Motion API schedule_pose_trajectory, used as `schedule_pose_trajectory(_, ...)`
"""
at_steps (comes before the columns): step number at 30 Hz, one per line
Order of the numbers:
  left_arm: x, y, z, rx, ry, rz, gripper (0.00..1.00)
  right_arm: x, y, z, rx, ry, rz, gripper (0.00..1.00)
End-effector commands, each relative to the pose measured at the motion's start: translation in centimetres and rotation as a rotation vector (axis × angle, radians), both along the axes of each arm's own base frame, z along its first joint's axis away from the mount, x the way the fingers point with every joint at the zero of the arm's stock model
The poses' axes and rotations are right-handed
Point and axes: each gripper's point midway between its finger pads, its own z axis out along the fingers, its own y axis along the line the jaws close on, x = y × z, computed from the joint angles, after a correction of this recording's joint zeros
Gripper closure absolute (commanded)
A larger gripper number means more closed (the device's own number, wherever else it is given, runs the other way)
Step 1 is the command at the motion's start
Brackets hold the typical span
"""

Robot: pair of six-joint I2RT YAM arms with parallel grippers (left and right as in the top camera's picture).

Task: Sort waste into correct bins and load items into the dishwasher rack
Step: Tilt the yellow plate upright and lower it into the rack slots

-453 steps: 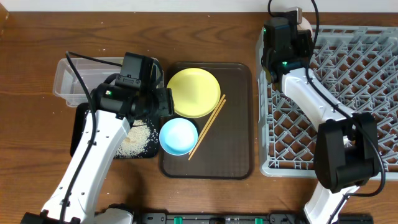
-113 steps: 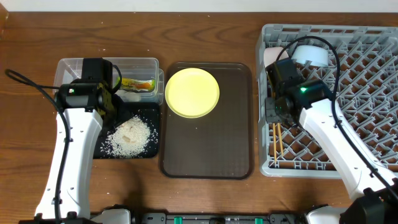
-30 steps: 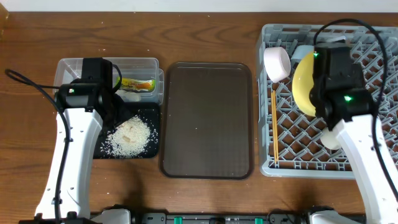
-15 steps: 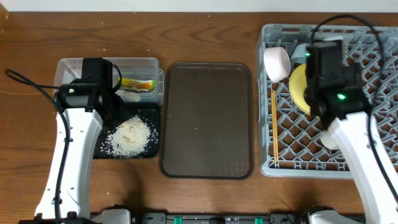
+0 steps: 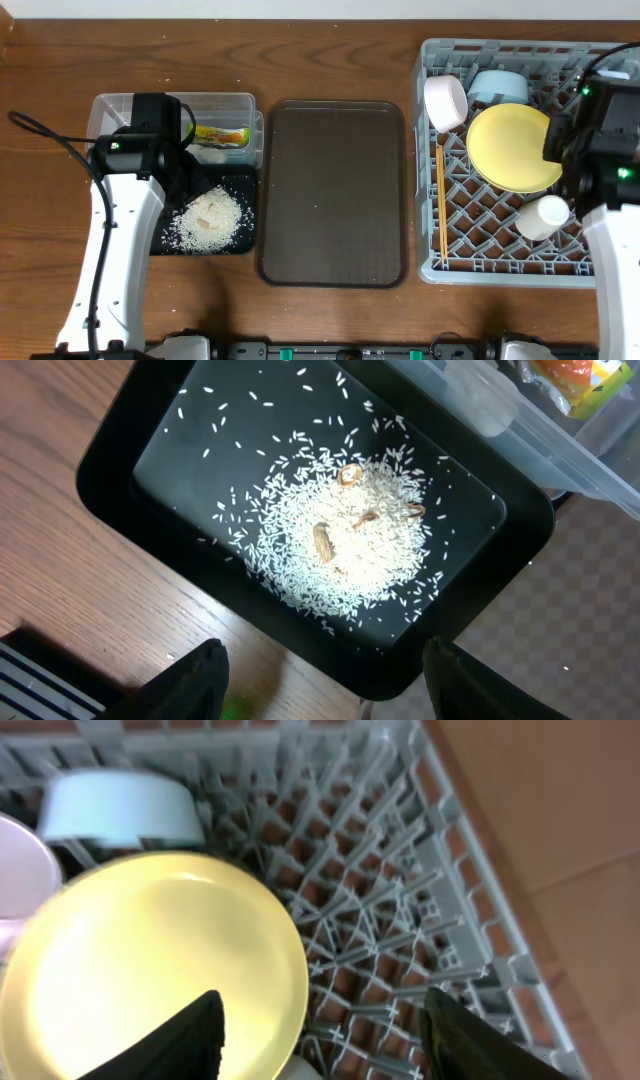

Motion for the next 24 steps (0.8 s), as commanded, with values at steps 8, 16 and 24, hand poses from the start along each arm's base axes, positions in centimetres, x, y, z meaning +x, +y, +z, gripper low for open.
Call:
schedule_pose_trajectory(8,0.0,0.2,0.1,0.005,0.001,0.010,0.34,-0.5,-2.7,-8.6,0.378,0.139,-0.204,0.58)
schedule_pose_trajectory(16,0.0,0.2,0.1,0.005,0.001,0.010,0.34,-0.4,-3.2,-11.7,0.475,0.198,-0.233,0.68)
schedule_pose_trajectory(24,0.0,0.2,0.1,0.004,0.001,0.010,0.34,0.2,-3.5,-14.8,0.491,0.260,-0.246,0.76)
